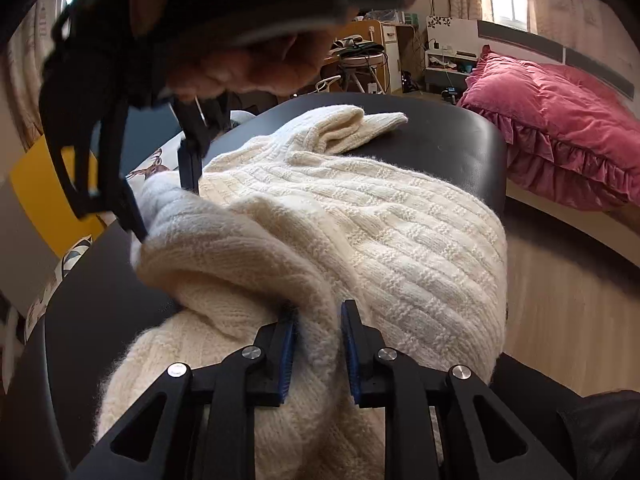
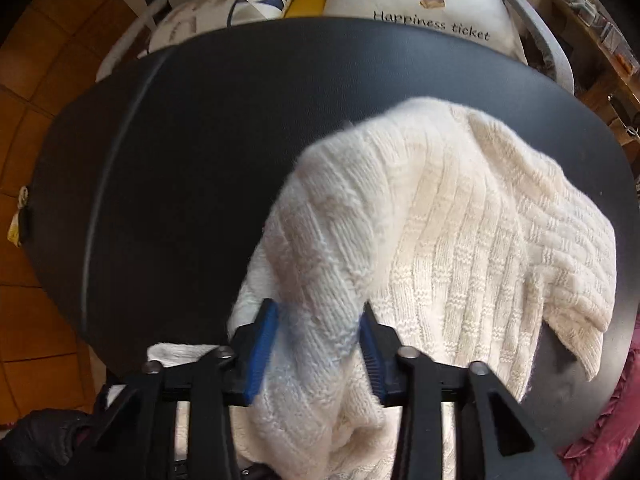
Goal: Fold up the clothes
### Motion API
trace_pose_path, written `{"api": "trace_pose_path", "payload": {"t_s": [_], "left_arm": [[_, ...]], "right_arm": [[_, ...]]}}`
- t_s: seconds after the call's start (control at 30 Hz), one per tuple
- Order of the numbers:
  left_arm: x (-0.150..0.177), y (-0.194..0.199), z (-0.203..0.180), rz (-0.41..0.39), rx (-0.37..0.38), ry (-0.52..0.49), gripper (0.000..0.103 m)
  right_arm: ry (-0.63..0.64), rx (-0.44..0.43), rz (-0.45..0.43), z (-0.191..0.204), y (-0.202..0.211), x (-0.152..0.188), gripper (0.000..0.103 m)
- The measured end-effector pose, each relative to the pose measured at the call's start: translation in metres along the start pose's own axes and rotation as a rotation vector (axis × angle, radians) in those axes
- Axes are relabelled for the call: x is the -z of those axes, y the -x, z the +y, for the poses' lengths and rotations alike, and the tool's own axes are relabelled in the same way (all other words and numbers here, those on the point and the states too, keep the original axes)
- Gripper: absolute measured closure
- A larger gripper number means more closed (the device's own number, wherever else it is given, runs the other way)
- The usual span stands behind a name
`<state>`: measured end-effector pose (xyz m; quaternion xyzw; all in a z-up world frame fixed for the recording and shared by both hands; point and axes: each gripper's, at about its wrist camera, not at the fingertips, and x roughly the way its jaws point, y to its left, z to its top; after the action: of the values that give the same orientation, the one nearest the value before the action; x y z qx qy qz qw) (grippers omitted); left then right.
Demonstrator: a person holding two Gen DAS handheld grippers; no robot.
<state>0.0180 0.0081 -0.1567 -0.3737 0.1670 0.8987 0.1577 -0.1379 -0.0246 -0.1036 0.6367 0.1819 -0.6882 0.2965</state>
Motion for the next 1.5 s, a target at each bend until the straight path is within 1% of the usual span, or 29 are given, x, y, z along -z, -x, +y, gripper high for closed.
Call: {"api": "trace_pose_path", "payload": {"t_s": [0.03,0.1,0.17,0.2,0.23,0.27,0.3,0.33,0.37,0.4,0.43,0.47,0.5,0.53,0.57,0.6,0.67,0.9,1.03,1.17,1.2,1.3,1.33,1.37,1.43,1.5], "left_arm": [[0.000,0.001,0.002,0.001,0.008,0.010,0.081],[-0.001,0.005,0.007,0.003,0.035,0.044,0.080],[-0.002,0.013,0.019,0.008,0.105,0.113,0.080],[-0.002,0.020,0.028,0.010,0.157,0.166,0.080],[-0.002,0.026,0.041,0.013,0.219,0.232,0.079],[0.000,0.034,0.056,0.017,0.293,0.313,0.076],[0.003,0.042,0.074,0.010,0.357,0.394,0.076],[0.006,0.050,0.093,-0.006,0.390,0.465,0.075],[0.011,0.057,0.112,-0.017,0.385,0.524,0.073],[0.017,0.062,0.134,-0.026,0.360,0.583,0.072],[0.025,0.065,0.156,-0.030,0.324,0.631,0.070],[0.032,0.065,0.173,-0.024,0.280,0.656,0.070],[0.037,0.065,0.187,-0.011,0.232,0.669,0.070],[0.042,0.064,0.198,0.008,0.204,0.671,0.070],[0.045,0.061,0.205,0.031,0.199,0.662,0.070],[0.048,0.056,0.210,0.056,0.211,0.653,0.070],[0.053,0.046,0.212,0.104,0.265,0.640,0.070],[0.074,0.027,0.206,0.227,0.415,0.628,0.070],[0.086,0.017,0.202,0.297,0.500,0.620,0.069],[0.095,0.003,0.203,0.317,0.587,0.701,0.061],[0.094,-0.002,0.201,0.320,0.598,0.715,0.061],[0.090,-0.012,0.188,0.315,0.592,0.711,0.061],[0.089,-0.009,0.185,0.300,0.581,0.709,0.063],[0.089,-0.006,0.182,0.285,0.569,0.706,0.075],[0.089,-0.003,0.177,0.268,0.541,0.706,0.087],[0.089,0.005,0.175,0.244,0.501,0.709,0.090]], "right_arm": [[0.002,0.024,-0.012,-0.003,-0.001,0.005,0.085],[-0.003,0.069,-0.037,-0.012,-0.002,0.017,0.089],[-0.043,0.075,-0.072,-0.027,-0.002,0.033,0.090],[-0.072,0.064,-0.099,-0.036,-0.002,0.041,0.090],[-0.109,0.032,-0.139,-0.045,0.000,0.051,0.091],[-0.148,-0.004,-0.182,-0.054,0.002,0.061,0.091],[-0.179,-0.041,-0.233,-0.062,0.005,0.071,0.091],[-0.208,-0.081,-0.278,-0.069,0.007,0.081,0.091],[-0.237,-0.122,-0.321,-0.077,0.008,0.091,0.091],[-0.270,-0.156,-0.351,-0.085,0.006,0.099,0.091],[-0.304,-0.196,-0.367,-0.094,0.000,0.107,0.091],[-0.342,-0.236,-0.374,-0.102,-0.009,0.113,0.091],[-0.378,-0.262,-0.375,-0.111,-0.018,0.119,0.091],[-0.401,-0.304,-0.382,-0.118,-0.025,0.124,0.092],[-0.427,-0.345,-0.402,-0.125,-0.031,0.128,0.093],[-0.450,-0.376,-0.414,-0.129,-0.034,0.130,0.093],[-0.452,-0.393,-0.428,-0.131,-0.036,0.131,0.093],[-0.453,-0.443,-0.462,-0.134,-0.046,0.133,0.092],[-0.443,-0.450,-0.476,-0.133,-0.049,0.133,0.092],[-0.456,-0.462,-0.489,-0.132,-0.053,0.133,0.091],[-0.463,-0.467,-0.490,-0.132,-0.054,0.134,0.091],[-0.469,-0.473,-0.491,-0.132,-0.057,0.134,0.091],[-0.468,-0.473,-0.490,-0.131,-0.058,0.133,0.091],[-0.466,-0.474,-0.489,-0.131,-0.058,0.133,0.091],[-0.467,-0.474,-0.488,-0.130,-0.060,0.133,0.090],[-0.470,-0.464,-0.486,-0.128,-0.060,0.132,0.090]]}}
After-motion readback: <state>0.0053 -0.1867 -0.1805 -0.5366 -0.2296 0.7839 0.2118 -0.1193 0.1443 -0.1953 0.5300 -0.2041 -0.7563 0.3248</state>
